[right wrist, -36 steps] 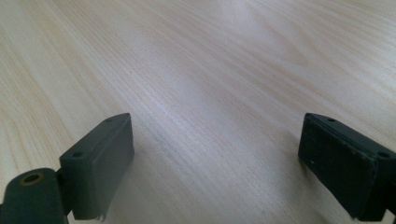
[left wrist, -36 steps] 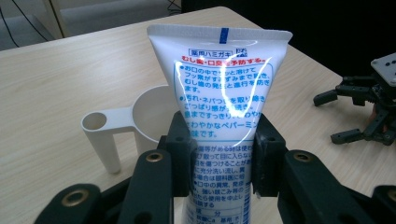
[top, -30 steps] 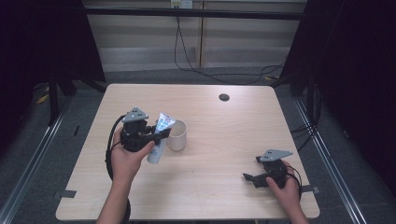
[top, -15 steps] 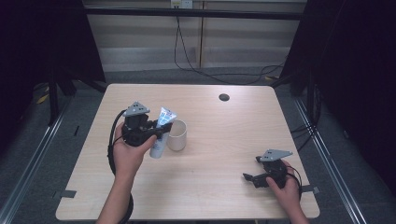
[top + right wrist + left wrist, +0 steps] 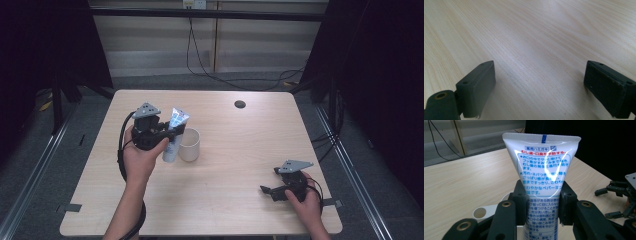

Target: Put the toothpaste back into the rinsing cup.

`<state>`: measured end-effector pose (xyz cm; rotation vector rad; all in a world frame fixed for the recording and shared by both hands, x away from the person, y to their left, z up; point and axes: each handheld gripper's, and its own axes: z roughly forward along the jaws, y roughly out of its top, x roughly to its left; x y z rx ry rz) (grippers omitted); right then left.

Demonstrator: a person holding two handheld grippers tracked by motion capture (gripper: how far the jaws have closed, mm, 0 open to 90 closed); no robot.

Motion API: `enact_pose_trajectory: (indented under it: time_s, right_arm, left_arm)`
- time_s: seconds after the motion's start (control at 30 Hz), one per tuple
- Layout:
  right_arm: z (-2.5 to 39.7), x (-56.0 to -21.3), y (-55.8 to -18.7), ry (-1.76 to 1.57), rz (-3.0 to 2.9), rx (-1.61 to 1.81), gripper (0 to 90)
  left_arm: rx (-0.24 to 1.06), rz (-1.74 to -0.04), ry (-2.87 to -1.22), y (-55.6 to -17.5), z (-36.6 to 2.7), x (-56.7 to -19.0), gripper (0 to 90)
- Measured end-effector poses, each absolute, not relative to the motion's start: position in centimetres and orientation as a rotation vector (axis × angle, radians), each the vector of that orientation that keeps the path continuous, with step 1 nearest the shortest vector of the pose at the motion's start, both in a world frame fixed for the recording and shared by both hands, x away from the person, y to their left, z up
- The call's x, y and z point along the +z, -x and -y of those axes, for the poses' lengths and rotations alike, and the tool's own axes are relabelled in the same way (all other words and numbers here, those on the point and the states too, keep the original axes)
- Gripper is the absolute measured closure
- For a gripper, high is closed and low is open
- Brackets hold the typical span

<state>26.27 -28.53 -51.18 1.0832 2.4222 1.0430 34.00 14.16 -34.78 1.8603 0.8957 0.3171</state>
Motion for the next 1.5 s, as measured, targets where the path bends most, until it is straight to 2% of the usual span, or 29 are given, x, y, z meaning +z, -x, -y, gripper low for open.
enact_pose_trajectory:
  time_s: [1.5]
  right_arm:
    - [28.5, -51.2, -26.3, -1.083, -2.422, 1.043, 10.2]
  left_arm:
    - [0.314, -0.909, -1.847, -37.9, -11.2, -33.9, 65.7]
